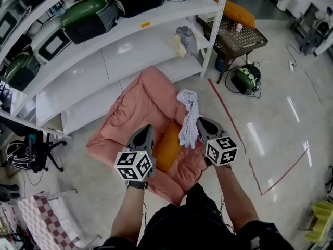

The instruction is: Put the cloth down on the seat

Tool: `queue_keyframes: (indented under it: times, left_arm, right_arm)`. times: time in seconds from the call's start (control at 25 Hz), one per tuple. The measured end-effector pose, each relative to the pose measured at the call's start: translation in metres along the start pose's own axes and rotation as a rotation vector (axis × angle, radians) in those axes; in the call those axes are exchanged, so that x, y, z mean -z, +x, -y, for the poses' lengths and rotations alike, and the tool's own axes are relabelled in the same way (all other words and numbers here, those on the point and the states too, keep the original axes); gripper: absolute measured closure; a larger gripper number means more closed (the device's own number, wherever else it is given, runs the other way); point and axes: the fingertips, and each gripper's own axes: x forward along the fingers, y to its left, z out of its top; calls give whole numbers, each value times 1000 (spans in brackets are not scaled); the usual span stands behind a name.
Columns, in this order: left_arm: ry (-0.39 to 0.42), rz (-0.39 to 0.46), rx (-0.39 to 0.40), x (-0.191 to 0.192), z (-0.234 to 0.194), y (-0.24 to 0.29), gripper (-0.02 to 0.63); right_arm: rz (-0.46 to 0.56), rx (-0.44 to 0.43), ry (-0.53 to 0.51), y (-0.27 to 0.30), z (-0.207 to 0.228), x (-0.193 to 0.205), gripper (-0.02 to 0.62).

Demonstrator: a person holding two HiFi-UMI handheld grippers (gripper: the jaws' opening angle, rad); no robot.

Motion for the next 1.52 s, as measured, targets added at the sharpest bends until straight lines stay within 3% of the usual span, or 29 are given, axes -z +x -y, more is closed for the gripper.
queue_keyframes:
  times: [0.88, 1.52]
  left_arm:
    - [111, 196, 27, -111, 45, -137, 601]
    - [182, 315, 14, -162, 63, -196, 600]
  right_arm:
    - [303, -30, -155, -126, -92, -130, 590]
    - [400, -32, -235, -162, -126, -170, 591]
